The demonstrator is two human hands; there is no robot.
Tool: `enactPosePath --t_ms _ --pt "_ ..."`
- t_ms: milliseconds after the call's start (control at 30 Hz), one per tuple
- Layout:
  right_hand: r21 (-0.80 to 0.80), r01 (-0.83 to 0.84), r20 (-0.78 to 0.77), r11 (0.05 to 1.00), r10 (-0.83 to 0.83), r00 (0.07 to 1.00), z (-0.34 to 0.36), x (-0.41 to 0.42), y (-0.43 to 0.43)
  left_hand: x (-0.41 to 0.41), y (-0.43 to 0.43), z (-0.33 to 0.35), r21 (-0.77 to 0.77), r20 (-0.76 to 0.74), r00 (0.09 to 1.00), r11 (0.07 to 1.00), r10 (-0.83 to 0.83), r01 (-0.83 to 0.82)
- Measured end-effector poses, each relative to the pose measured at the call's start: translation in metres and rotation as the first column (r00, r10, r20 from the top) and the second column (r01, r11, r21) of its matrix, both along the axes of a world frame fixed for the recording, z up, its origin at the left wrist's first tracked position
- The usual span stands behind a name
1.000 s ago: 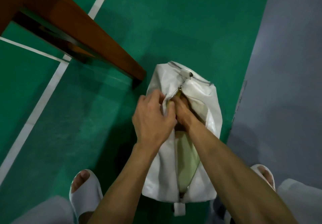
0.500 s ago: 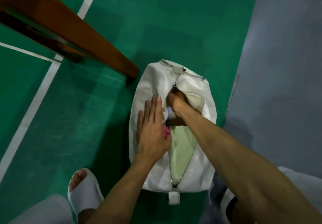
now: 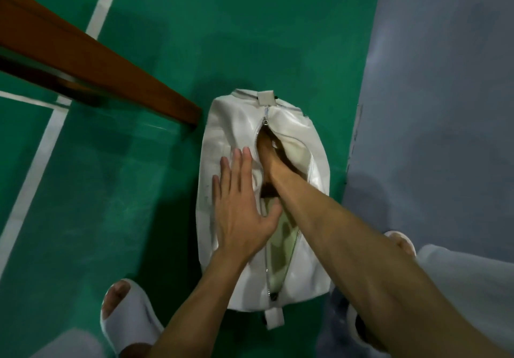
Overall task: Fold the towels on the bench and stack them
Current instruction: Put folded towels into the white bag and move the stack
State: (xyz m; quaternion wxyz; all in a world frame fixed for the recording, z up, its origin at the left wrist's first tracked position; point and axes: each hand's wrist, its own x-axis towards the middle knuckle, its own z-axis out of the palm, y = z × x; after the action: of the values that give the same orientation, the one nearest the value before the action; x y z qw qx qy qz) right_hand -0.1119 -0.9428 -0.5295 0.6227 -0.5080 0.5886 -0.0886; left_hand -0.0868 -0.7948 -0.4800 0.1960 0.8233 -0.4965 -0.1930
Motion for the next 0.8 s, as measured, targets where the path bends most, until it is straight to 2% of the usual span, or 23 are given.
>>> enactPosePath --t_ms 100,167,233,300,333,467,567,667,800 --pt "-0.141 -0.130 -0.021 0.981 0.129 0.991 0.014 -0.002 -0.003 -0.003 -0.005 -0.004 0.010 0.156 0.988 1.000 0.018 -0.020" --pt "-0.284 -0.260 -0.064 0.923 0.253 0.965 0.011 -0.019 -0.003 -0.001 -0.004 -0.014 0.086 0.203 0.979 0.996 -0.038 0.021" --pt "-0.236 -0.294 -0.141 0.926 0.267 0.953 0.007 -0.052 -0.004 0.005 0.001 -0.025 0.155 0.237 0.967 0.986 -0.096 0.060" --pt "-0.101 -0.235 -0.136 0.967 0.221 0.966 0.000 -0.085 -0.012 0.011 0.006 -0.031 0.170 0.223 0.968 0.982 -0.117 0.079" --pt "-0.100 -0.241 -0.137 0.965 0.226 0.964 0.001 -0.096 -0.013 0.013 0.007 -0.032 0.163 0.211 0.971 0.983 -0.115 0.082" --pt "-0.239 -0.347 -0.315 0.907 0.265 0.911 0.008 -0.097 0.000 0.016 0.007 -0.023 0.166 0.180 0.977 0.982 -0.118 0.088" --pt "-0.252 -0.436 -0.279 0.864 0.367 0.887 0.019 -0.087 0.010 0.022 0.006 -0.013 0.167 0.101 0.987 0.980 -0.125 0.107" --pt "-0.313 -0.441 -0.162 0.841 0.410 0.898 0.037 -0.086 0.021 0.023 0.006 0.004 0.118 -0.012 0.995 0.988 -0.100 0.101" --pt "-0.478 -0.507 -0.240 0.718 0.448 0.861 0.072 -0.092 0.048 0.021 0.016 0.036 0.011 -0.049 0.998 0.999 -0.049 0.050"
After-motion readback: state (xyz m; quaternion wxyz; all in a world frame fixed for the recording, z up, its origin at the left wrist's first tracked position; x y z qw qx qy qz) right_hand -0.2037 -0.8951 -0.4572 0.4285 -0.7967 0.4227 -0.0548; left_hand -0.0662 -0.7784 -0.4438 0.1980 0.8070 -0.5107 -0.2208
